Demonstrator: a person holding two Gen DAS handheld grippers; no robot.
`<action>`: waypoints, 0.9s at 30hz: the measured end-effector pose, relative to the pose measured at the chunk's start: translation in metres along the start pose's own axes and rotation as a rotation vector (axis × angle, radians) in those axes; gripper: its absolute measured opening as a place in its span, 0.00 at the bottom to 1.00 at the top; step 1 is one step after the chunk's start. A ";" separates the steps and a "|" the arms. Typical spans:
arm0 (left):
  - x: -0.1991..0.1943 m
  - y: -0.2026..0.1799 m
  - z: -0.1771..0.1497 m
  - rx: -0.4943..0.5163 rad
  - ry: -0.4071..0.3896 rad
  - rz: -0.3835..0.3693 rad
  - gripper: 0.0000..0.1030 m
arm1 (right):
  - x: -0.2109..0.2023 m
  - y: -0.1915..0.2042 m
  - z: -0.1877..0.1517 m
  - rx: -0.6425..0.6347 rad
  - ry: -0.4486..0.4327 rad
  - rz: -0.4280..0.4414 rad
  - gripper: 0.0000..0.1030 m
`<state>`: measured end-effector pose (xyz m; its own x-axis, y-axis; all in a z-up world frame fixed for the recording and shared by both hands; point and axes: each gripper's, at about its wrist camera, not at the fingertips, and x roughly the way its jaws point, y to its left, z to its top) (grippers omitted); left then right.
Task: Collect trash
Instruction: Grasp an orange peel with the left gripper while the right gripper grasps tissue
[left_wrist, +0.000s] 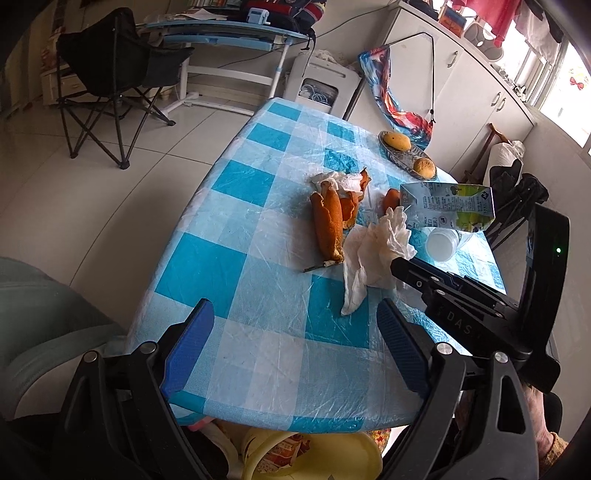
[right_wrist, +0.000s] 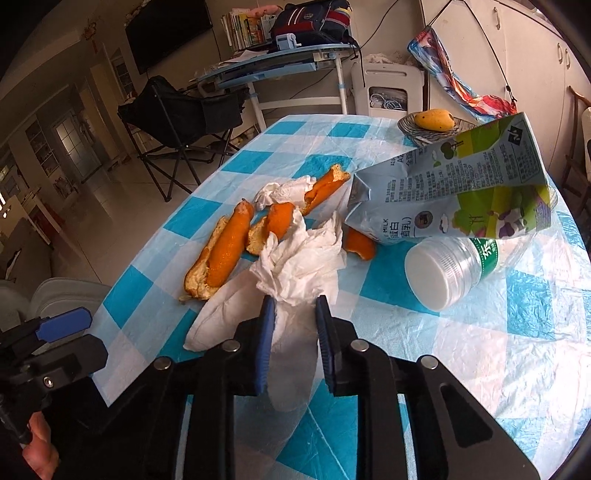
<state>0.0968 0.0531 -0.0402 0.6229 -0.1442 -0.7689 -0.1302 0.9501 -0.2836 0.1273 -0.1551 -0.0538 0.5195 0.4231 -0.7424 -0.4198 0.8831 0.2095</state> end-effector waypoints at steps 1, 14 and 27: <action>0.002 -0.001 0.002 0.000 0.000 0.001 0.84 | -0.005 -0.002 -0.002 -0.004 0.002 0.006 0.16; 0.050 -0.020 0.035 -0.041 0.000 0.015 0.84 | -0.034 -0.046 -0.035 0.146 0.030 -0.001 0.23; 0.093 -0.030 0.056 0.010 -0.019 0.080 0.50 | -0.033 -0.051 -0.028 0.200 -0.027 0.013 0.42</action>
<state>0.2023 0.0263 -0.0711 0.6257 -0.0627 -0.7775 -0.1722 0.9611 -0.2161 0.1110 -0.2201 -0.0580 0.5356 0.4379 -0.7220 -0.2718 0.8989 0.3435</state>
